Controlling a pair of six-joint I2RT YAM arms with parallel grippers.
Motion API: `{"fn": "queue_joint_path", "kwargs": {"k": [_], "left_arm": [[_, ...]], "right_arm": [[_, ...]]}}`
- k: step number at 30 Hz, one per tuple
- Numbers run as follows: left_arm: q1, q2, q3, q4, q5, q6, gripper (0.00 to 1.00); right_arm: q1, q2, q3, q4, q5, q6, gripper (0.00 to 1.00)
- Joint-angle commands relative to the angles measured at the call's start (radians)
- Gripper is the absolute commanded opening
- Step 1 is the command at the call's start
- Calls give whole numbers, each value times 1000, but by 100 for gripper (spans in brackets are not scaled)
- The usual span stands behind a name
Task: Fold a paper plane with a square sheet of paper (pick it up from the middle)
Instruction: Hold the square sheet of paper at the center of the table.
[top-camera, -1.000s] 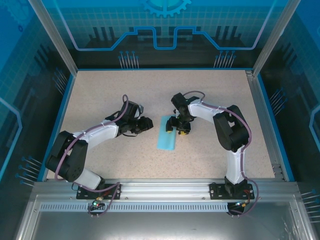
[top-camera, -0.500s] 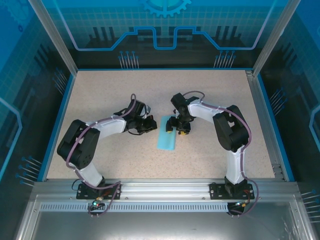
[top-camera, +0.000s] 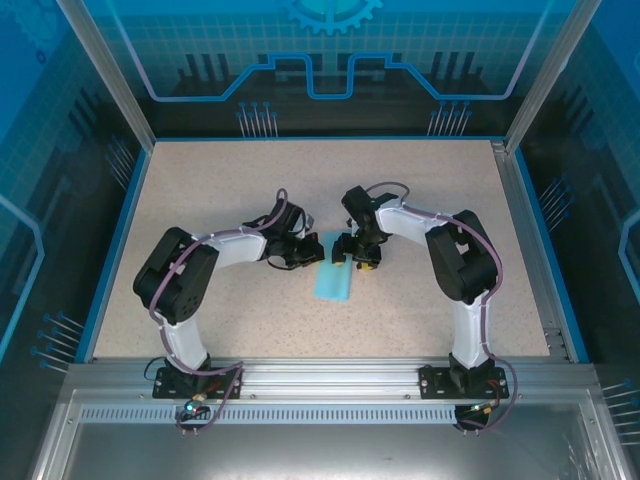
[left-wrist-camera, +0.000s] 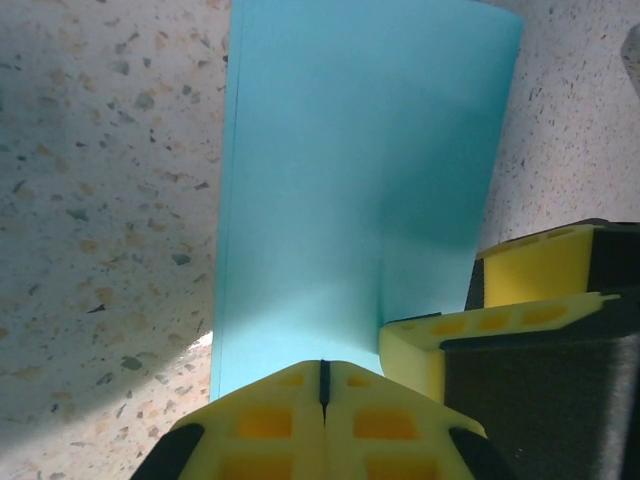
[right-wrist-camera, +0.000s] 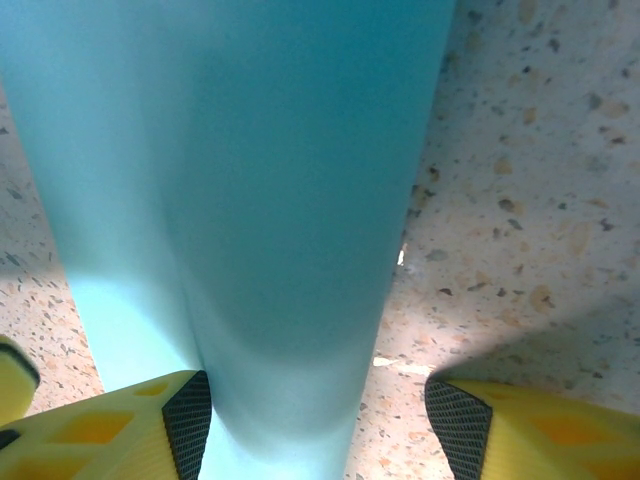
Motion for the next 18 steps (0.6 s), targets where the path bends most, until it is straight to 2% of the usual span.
{"fn": "queue_joint_path", "kwargs": {"k": [1, 18], "left_arm": [[-8, 22, 37, -18, 20, 18, 0], [-12, 102, 56, -27, 20, 16, 0]], "right_arm": [[0, 105, -49, -53, 111, 2, 66], [1, 102, -53, -52, 112, 2, 66]]}}
